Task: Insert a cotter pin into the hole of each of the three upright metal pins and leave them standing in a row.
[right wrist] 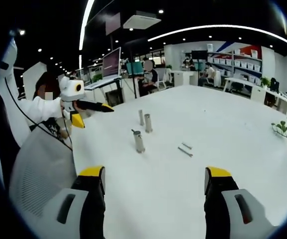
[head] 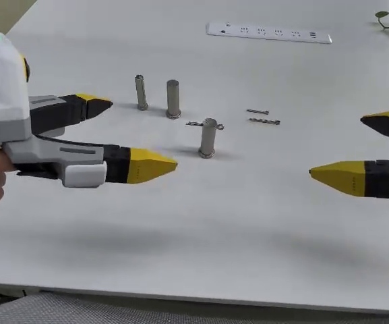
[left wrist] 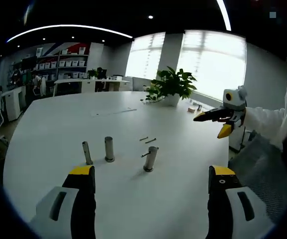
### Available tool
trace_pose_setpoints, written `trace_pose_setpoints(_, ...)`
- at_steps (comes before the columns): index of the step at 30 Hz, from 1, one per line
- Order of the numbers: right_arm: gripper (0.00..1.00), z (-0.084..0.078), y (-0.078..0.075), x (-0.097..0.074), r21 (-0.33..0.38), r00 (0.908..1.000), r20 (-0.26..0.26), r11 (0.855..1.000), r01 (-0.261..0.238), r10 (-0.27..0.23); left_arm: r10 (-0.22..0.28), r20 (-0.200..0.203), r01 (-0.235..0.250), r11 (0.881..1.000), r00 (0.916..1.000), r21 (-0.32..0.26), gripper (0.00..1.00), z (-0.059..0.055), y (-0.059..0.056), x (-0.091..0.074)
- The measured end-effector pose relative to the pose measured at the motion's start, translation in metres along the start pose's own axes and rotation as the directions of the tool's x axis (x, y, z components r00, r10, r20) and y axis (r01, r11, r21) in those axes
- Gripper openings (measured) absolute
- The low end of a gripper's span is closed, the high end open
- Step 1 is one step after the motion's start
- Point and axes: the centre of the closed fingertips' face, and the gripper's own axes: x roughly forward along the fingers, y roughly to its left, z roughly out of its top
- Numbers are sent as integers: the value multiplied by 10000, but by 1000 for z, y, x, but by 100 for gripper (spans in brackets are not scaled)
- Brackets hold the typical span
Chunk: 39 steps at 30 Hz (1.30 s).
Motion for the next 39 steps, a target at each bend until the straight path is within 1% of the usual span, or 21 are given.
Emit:
trace_pose_setpoints(3,83,-2,1,-3,85,10000,7,10000,34,-34,45,134,-44,10000,9999,-66,92,6,5,0)
trace_pose_setpoints(4,85,-3,2,-4,112,10000,-11,9999,83,-83,74,175,-74,10000,9998,-1,92,9,7,1)
trace_pose_setpoints(7,88,-8,1,-6,237,9995,-186,9994,248,-244,128,182,-130,9998,9998,116,91,13,10,3)
trace_pose_setpoints(10,92,-12,-2,-8,268,9984,-292,9984,492,-484,209,327,-211,9998,9992,42,90,20,16,7)
trace_pose_setpoints(12,94,-13,-1,-9,285,9983,-225,9981,545,-539,284,373,-282,9996,9989,-57,88,23,19,10)
trace_pose_setpoints(14,97,-13,1,-10,441,9984,-123,9975,552,-547,362,367,-357,9993,9987,-141,85,24,20,14)
trace_pose_setpoints(15,98,-14,2,-11,454,9986,-43,9976,529,-528,617,474,-619,9981,9970,30,84,27,24,17)
trace_pose_setpoints(17,98,-16,4,-12,586,9985,-15,9967,554,-554,668,366,-670,9977,9971,35,83,26,25,22)
trace_pose_setpoints(19,98,-19,3,-12,699,9978,-30,9953,667,-667,632,350,-627,9979,9974,-146,79,27,34,28)
trace_pose_setpoints(21,98,-22,4,-13,806,9975,-43,9942,713,-712,706,367,-704,9975,9968,-63,75,29,35,34)
trace_pose_setpoints(23,98,-23,3,-14,868,9970,-53,9932,771,-769,849,496,-839,9963,9952,-203,74,33,39,39)
trace_pose_setpoints(24,98,-24,3,-15,921,9965,-42,9923,833,-832,1021,620,-1004,9945,9928,-297,74,36,43,42)
trace_pose_setpoints(26,98,-24,2,-16,995,9963,-8,9913,857,-860,1067,841,-1021,9931,9907,-577,74,41,45,45)
trace_pose_setpoints(28,97,-25,1,-18,1057,9955,-22,9899,946,-949,1223,962,-1161,9910,9878,-673,72,46,50,50)
trace_pose_setpoints(31,97,-26,0,-19,1140,9950,1,9885,993,-999,1432,897,-1382,9886,9856,-599,69,47,56,56)
trace_pose_setpoints(34,96,-28,-1,-20,1244,9946,38,9870,1021,-1033,1549,751,-1527,9877,9851,-338,62,46,63,64)
trace_pose_setpoints(35,96,-28,-1,-20,1263,9945,29,9866,1031,-1043,1568,717,-1550,9875,9850,-301,61,46,62,68)
trace_pose_setpoints(36,96,-29,0,-20,1271,9946,18,9865,1030,-1040,1579,683,-1563,9873,9851,-291,59,46,63,70)
trace_pose_setpoints(37,96,-30,0,-20,1272,9946,1,9866,1026,-1034,1551,649,-1535,9877,9858,-280,54,45,65,73)
trace_pose_setpoints(38,96,-30,0,-20,1273,9947,-9,9866,1024,-1031,1512,650,-1497,9884,9864,-266,51,44,64,74)
trace_pose_setpoints(39,95,-31,0,-21,1286,9948,-36,9865,1012,-1016,1387,592,-1376,9902,9886,-224,47,43,63,79)
